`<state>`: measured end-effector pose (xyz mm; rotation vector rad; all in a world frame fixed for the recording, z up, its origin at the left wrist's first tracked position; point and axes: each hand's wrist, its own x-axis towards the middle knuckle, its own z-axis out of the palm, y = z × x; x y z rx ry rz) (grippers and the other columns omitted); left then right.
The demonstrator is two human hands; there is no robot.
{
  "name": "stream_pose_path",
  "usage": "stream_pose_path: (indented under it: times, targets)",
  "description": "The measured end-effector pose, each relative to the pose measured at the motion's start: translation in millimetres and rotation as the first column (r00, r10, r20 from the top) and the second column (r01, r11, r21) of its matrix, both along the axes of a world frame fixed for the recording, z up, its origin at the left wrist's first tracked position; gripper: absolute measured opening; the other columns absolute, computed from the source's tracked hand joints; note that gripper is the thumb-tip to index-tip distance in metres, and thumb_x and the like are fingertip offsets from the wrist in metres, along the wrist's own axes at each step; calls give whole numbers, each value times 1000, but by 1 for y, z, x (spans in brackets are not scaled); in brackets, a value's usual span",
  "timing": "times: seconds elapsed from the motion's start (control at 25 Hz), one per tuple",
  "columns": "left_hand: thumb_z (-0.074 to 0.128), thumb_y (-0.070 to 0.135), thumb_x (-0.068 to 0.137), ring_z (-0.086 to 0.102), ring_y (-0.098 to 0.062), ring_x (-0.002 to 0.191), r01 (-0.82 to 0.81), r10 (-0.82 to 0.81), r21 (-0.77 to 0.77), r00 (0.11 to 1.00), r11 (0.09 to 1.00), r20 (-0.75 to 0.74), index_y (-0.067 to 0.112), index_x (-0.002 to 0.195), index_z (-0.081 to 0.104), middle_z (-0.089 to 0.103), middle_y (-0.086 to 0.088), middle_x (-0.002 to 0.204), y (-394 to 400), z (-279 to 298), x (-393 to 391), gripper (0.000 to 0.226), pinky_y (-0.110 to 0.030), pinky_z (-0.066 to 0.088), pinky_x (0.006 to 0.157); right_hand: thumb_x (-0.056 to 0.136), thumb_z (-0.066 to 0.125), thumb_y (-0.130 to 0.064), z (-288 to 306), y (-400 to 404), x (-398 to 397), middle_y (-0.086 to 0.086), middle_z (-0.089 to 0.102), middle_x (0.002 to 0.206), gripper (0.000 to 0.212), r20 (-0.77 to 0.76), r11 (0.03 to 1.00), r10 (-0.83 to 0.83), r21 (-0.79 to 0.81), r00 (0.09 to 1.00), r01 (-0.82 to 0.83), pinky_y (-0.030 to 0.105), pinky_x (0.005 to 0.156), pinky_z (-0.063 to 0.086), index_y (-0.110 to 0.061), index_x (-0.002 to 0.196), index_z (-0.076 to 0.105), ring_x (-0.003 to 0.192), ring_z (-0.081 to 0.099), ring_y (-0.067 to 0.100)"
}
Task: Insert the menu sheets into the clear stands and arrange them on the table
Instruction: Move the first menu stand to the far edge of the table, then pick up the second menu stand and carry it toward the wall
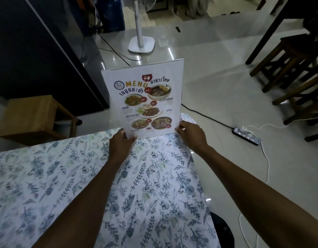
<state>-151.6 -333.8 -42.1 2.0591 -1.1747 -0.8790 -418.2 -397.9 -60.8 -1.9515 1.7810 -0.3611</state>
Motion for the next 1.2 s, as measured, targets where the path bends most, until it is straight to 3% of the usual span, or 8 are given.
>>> stream_pose_path:
  times: [0.12, 0.28, 0.4, 0.48, 0.6, 0.68, 1.0, 1.2]
  targets:
    - [79, 21, 79, 66, -17, 90, -45, 45, -4, 998, 999, -34, 10, 113, 63, 72, -4, 110, 2, 4, -4, 39, -16, 43, 65, 97, 52, -33, 1, 4, 5, 7, 71, 92, 27, -39, 1000, 14, -5, 999, -15, 34, 65, 49, -11, 90, 67, 80, 64, 25]
    - [83, 15, 74, 61, -19, 105, -82, 81, -18, 994, 996, -74, 9, 125, 54, 64, -8, 126, 13, 7, -4, 59, -29, 47, 85, 89, 62, -25, -1, 18, 6, 11, 67, 98, 16, -11, 1000, 1, -18, 1000, -1, 34, 66, 46, -10, 91, 64, 84, 60, 27]
    - [83, 14, 74, 60, -25, 112, -84, 84, -1, 994, 996, -63, 10, 131, 50, 59, -11, 132, 31, 7, 1, 66, -33, 48, 87, 89, 61, -19, -2, 42, 5, 14, 62, 105, 16, -16, 998, -64, -19, 998, 63, 34, 69, 44, -7, 100, 61, 90, 60, 31]
    - [83, 16, 75, 61, -25, 110, -84, 84, 1, 996, 996, -32, 11, 129, 51, 59, -12, 129, 46, 8, 2, 63, -31, 47, 83, 91, 59, -18, -2, 61, 6, 15, 63, 107, 18, -101, 994, -82, -81, 992, 74, 34, 68, 43, -6, 105, 61, 91, 60, 33]
    - [82, 18, 76, 61, -25, 110, -57, 57, 2, 998, 998, -4, 11, 128, 53, 59, -13, 129, 76, 8, 7, 60, -30, 49, 83, 86, 68, -19, -2, 90, 7, 17, 67, 108, 30, -346, 985, 12, -159, 938, -72, 40, 67, 49, -7, 113, 63, 90, 60, 36]
    - [82, 19, 77, 60, -25, 113, -37, 37, 4, 999, 999, 4, 10, 129, 53, 57, -11, 130, 94, 8, 12, 60, -26, 50, 78, 85, 71, -26, 0, 104, 8, 17, 67, 110, 39, -394, 981, 60, -147, 917, -127, 42, 69, 52, -9, 118, 61, 90, 61, 37]
    - [80, 23, 78, 59, -27, 113, -28, 29, -20, 1000, 999, 10, 15, 127, 52, 53, -11, 129, 218, 21, 64, 57, -41, 53, 89, 92, 61, -45, 40, 198, 88, 11, 67, 111, 45, -237, 967, 179, -137, 955, -215, 41, 71, 54, -16, 126, 55, 99, 63, 34]
    - [79, 21, 79, 61, -26, 110, -13, 12, -73, 1000, 997, -8, 16, 125, 53, 51, -9, 128, 319, 32, 113, 53, -37, 54, 86, 93, 56, -50, 52, 291, 170, 5, 69, 110, 45, -213, 958, 221, -134, 952, -253, 38, 68, 55, -20, 126, 52, 100, 65, 28]
